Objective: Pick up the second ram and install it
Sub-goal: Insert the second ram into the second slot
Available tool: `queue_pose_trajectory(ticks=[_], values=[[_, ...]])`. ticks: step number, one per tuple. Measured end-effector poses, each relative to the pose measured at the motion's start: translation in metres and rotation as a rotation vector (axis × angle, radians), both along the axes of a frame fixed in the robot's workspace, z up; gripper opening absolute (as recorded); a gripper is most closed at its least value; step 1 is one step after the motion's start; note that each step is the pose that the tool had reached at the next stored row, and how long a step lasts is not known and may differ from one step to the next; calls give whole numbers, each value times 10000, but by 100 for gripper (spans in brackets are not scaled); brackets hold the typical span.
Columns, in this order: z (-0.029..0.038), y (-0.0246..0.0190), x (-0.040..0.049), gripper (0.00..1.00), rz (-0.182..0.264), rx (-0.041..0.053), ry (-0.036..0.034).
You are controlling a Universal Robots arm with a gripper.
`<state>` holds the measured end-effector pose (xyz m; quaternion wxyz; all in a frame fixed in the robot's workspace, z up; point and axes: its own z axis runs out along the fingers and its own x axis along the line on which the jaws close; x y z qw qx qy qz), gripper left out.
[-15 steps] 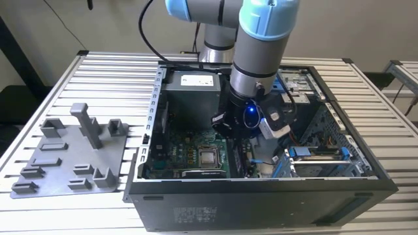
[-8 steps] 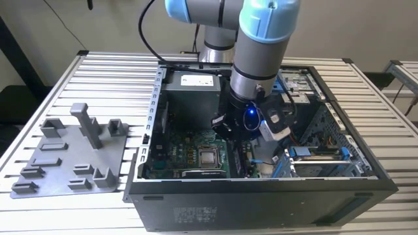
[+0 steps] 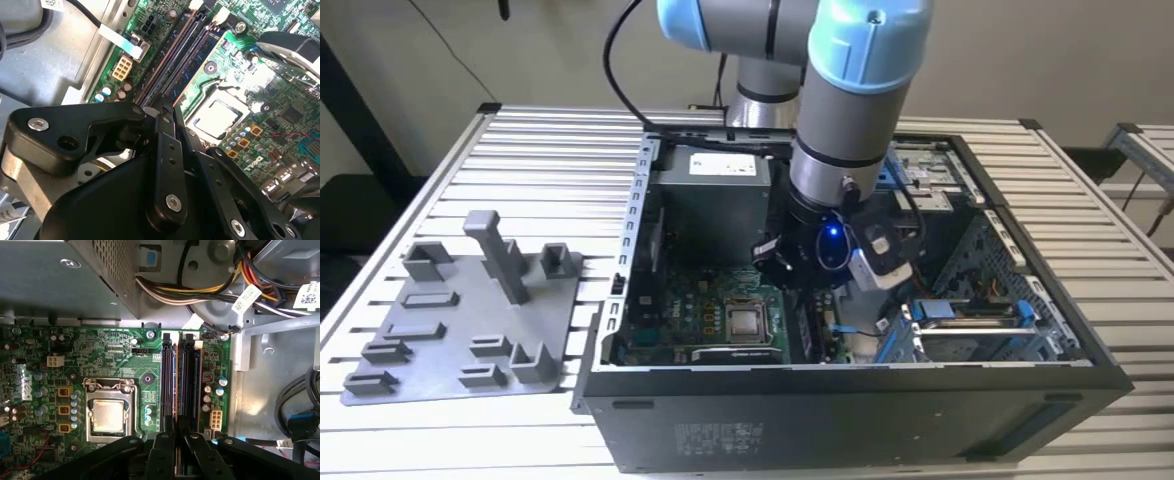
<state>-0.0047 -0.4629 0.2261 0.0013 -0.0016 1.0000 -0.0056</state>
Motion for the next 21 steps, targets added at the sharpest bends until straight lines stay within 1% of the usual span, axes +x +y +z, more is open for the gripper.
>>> queue_pose_trajectory(ticks=[5,21], values=[[-24,-1,0,14,-3,-2,1],[-30,-21,0,14,-4,-1,0]])
